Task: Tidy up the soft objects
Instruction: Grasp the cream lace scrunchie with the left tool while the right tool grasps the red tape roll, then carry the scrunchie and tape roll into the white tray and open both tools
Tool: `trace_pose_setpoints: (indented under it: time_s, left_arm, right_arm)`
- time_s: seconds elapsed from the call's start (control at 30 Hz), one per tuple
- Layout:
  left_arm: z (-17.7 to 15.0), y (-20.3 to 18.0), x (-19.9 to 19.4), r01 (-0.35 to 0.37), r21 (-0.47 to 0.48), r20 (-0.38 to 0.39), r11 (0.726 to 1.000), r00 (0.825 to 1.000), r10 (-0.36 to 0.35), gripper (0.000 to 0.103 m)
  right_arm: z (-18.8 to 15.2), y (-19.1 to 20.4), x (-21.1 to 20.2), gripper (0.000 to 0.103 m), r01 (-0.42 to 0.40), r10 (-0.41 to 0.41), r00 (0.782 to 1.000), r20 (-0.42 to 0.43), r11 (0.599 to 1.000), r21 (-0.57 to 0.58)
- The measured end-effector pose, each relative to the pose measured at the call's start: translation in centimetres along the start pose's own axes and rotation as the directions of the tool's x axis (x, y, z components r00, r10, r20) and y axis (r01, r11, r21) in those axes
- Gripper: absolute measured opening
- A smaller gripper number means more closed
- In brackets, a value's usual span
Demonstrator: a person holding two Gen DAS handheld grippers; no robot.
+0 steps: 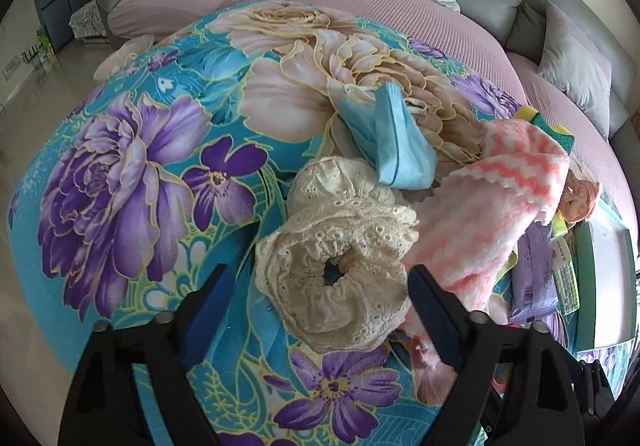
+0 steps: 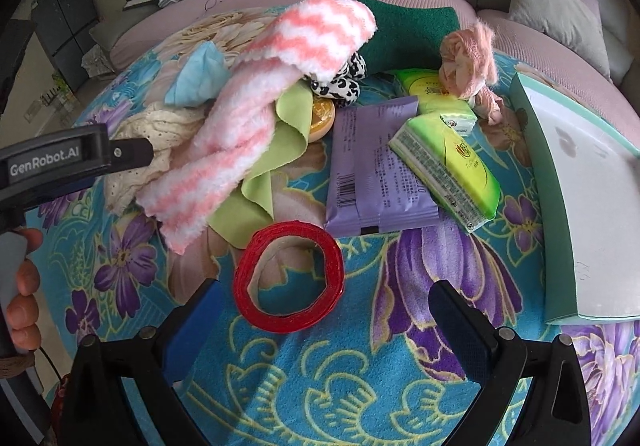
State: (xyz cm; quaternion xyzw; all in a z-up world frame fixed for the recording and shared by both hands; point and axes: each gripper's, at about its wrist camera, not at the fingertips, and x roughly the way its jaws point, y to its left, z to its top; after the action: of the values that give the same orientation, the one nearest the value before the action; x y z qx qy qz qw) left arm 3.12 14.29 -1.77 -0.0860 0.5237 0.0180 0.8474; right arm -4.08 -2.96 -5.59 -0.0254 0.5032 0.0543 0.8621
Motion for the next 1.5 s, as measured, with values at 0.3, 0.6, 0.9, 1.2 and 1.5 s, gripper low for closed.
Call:
trace_pose_setpoints:
  time_s: [0.3,0.6,0.9,1.2,1.5]
  left_arm:
    - [-0.2,0.1,1.3,0.012,-0.01,-0.028,1.0,1.0,-0.012,0.052]
    - [-0.2,0.7,1.2,0.018,-0.025,-0.009,1.0,1.0,-0.018,0.022]
    - [0.0,0.7,-1.1,0.035,-0.03,0.059,0.999,0.998,-0.033,0.017]
    - [0.6,-0.4,-7.1,0.031,0.009,0.232,0.999,0.972,-0.032,0.017]
    - [1.5,-5.5,-9.2,0.044,0.128,0.249,0.991,0.966,-0.076,0.017]
  right_arm:
    - [-0.4,-0.7,-0.9,0.075,-0.042,0.042,0.999,0.01,0.999,-0.004]
    - [0.0,0.1,-0.6,0.057,-0.082,0.082,0.997,0.014,0.997,-0.013]
    - [-0.2,-1.1,-2.2,0.057,-0.111,0.11,0.993,0.053,0.994,0.017]
    - [0.3,-3.0,-6.2,0.056,-0.129,0.114,0.977,0.181,0.988,0.079]
    - [1.0,-8.2,-10.3,0.056,-0.036,-0.018,0.964,0.267,0.98,0.196]
